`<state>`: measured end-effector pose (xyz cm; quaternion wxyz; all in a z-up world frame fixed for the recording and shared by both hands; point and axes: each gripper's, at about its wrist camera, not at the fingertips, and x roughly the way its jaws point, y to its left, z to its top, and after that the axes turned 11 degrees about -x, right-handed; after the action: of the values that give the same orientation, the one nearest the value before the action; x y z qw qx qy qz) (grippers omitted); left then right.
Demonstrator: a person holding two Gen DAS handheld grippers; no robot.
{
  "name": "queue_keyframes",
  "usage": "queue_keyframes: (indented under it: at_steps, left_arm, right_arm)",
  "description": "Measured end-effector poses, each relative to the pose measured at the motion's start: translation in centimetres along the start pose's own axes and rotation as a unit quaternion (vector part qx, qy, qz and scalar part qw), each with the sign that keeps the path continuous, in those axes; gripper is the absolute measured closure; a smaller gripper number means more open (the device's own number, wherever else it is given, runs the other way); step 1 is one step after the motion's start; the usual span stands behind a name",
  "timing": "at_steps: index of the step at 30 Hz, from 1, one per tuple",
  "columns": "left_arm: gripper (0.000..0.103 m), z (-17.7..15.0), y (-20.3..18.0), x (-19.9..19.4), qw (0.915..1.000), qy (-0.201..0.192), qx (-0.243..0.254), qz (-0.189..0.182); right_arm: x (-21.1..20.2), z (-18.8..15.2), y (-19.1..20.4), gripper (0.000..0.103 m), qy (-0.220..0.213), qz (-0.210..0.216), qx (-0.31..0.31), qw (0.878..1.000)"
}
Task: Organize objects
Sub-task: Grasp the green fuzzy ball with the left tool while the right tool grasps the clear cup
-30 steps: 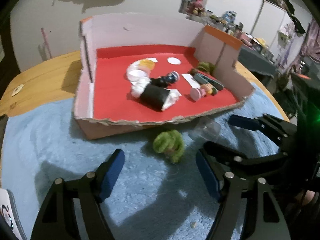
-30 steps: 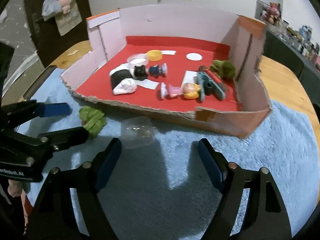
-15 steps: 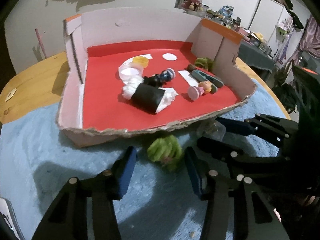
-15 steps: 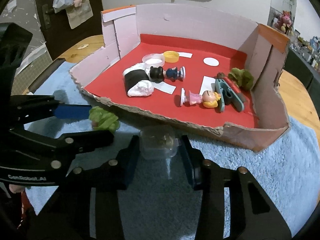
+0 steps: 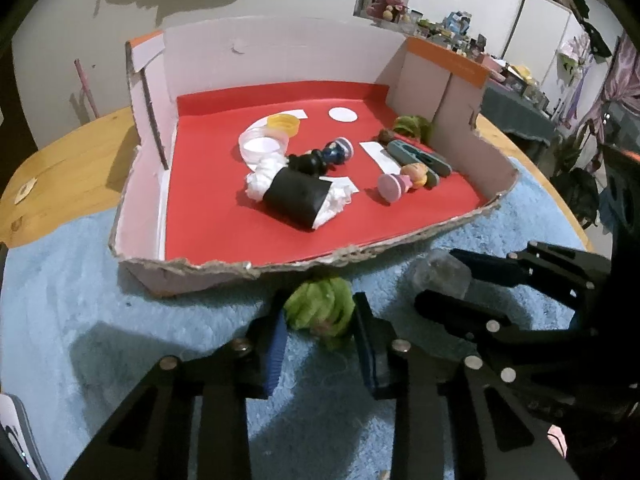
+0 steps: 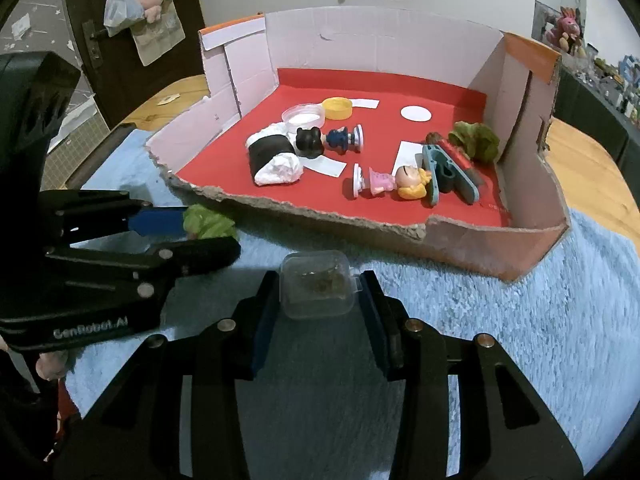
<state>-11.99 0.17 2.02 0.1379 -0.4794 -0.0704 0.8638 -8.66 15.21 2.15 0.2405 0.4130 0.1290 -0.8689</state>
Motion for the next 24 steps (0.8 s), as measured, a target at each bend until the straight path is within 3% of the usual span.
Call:
queue_keyframes:
  at_steps: [16,24]
  left_arm:
    - [0.072,-4.2,-0.7,-2.4,0.9998,-0.008,-0.015,0.009]
    - [0.072,-4.3,-1.1,-3.7,0.9997,-0.020,-0.015,0.003]
  right_arm:
    - [-2.0,-2.1,1.2,0.064,0.002,0.023,0.015,1.000]
    - [-3.5,-2.4,2.0,0.064,-0.003,0.024,0.010,1.000]
